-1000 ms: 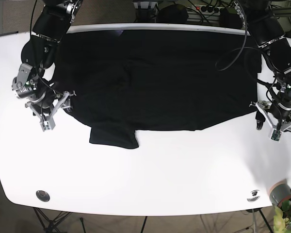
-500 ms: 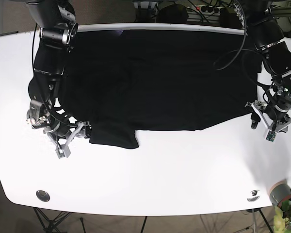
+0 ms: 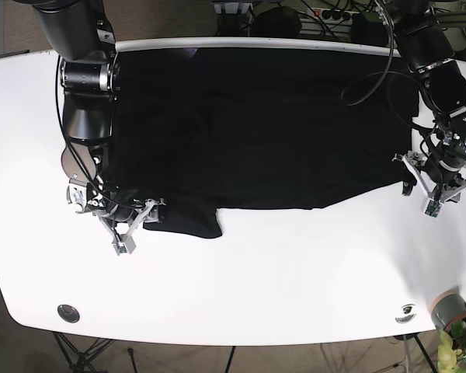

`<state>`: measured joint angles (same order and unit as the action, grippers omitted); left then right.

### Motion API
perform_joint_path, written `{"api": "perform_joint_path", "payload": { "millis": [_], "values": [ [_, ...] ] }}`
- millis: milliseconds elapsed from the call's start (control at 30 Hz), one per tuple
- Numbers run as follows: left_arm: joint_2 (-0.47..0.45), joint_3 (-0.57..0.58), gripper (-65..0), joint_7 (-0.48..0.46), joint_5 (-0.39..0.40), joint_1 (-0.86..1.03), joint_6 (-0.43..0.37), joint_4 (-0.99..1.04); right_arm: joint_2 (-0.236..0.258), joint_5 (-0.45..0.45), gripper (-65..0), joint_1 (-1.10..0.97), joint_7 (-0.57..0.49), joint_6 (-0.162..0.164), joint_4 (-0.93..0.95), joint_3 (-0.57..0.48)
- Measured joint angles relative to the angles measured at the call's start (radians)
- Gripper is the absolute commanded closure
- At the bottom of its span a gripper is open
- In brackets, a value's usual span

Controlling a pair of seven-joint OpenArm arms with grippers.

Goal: Fold the T-shirt properly
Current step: 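Release the edge and move both grippers to the shirt's hem, then grasp the hem with both grippers and fold it over toward the collar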

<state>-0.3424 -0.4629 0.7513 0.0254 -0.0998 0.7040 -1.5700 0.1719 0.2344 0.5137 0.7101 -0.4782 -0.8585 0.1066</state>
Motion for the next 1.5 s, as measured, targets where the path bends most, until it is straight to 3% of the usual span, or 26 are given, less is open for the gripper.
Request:
{"api": "perform_joint_path", "payload": {
  "millis": [433, 567, 633, 733, 800, 867, 1000, 1200, 1367, 1500],
  "values": [
    [-0.002, 0.0, -33.1, -0.004, 0.001, 0.013, 0.0, -0.002, -0.022, -0.002, -40.6, 0.0, -0.005, 0.027, 0.002, -0.012],
    [0.003, -0.019, -34.4, -0.004, 0.005, 0.007, 0.0, -0.001, -0.043, -0.001, -28.1, 0.0, -0.007, 0.026, 0.002, -0.015],
    [0.005, -0.05, -40.6, -0.004, 0.005, 0.005, -0.011, -0.001, -0.053, -0.002, -17.4, 0.0, 0.0, 0.037, 0.002, -0.015],
    [0.001, -0.069, -51.9, -0.003, 0.0, 0.006, -0.106, 0.0, -0.065, -0.001, -5.7, 0.0, -0.002, 0.086, 0.003, -0.014],
    [0.0, -0.074, -57.4, 0.001, -0.002, 0.006, -0.15, 0.0, -0.069, -0.002, -2.4, -0.001, -0.002, 0.097, 0.003, -0.014],
    [0.003, -0.073, -61.9, 0.0, 0.009, 0.006, -0.206, 0.0, -0.072, -0.002, -2.2, 0.0, -0.002, 0.111, 0.002, -0.014],
    [0.003, -0.072, -62.6, -0.009, 0.016, 0.005, -0.29, 0.031, -0.071, -0.002, -2.2, 0.0, -0.001, 0.109, 0.002, -0.014],
    [0.008, -0.069, -62.6, -0.012, 0.013, -0.003, -0.289, 0.164, -0.073, -0.001, -2.2, -0.005, 0.009, 0.112, -0.043, -0.014],
    [0.01, -0.068, -62.6, -0.097, 0.013, -0.021, -0.29, 0.243, -0.072, 0.003, -2.2, 0.004, 0.013, 0.111, -0.077, -0.014],
    [0.026, -0.067, -62.5, -0.113, 0.016, -0.027, -0.283, 0.291, -0.069, 0.001, -2.2, -0.001, 0.039, 0.109, -0.077, -0.014]
  ]
}}
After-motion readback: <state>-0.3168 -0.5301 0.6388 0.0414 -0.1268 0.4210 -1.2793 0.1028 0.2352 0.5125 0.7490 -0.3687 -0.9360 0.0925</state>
